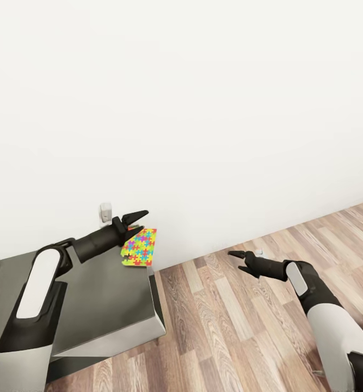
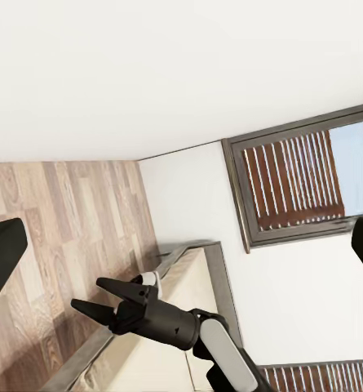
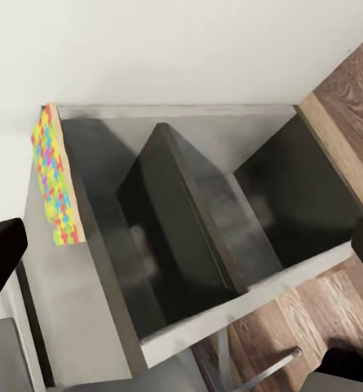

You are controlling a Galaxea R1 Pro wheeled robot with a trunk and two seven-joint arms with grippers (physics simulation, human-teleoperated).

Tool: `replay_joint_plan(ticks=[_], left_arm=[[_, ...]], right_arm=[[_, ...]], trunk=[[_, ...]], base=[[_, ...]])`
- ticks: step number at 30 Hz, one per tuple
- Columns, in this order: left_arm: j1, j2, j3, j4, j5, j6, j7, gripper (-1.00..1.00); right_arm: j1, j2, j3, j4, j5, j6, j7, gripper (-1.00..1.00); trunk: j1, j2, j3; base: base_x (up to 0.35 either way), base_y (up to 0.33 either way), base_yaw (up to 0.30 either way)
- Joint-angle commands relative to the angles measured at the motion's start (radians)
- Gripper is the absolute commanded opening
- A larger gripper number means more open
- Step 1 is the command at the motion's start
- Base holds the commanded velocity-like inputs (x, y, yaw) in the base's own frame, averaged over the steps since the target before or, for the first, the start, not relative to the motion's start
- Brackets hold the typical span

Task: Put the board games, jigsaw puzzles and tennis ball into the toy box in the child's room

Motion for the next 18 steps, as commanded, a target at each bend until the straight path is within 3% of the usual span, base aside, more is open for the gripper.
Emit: replay_joint_plan(ticks=[1,8,18], left_arm=[[-0.001,0.000,0.001,0.000,0.004,0.005,0.004,1.00],[-0.008,-0.003,-0.002,0.000,0.040,0.011,0.007,1.00],[-0.010,-0.004,-0.002,0.000,0.052,0.014,0.009,1.00]], right_arm=[[-0.001,0.000,-0.003,0.000,0.004,0.005,0.004,1.00],[-0.030,-0.003,-0.006,0.005,0.003,0.001,0.005,1.00],[-0.050,-0.003,-0.008,0.009,0.003,-0.007,0.006,1.00]], trunk=[[0.001,-0.002,-0.002],[0.001,-0.002,-0.004],[0.001,-0.002,-0.015]], base=[[0.000,0.000,0.000],[0.000,0.000,0.000],[0.000,0.000,0.000]])
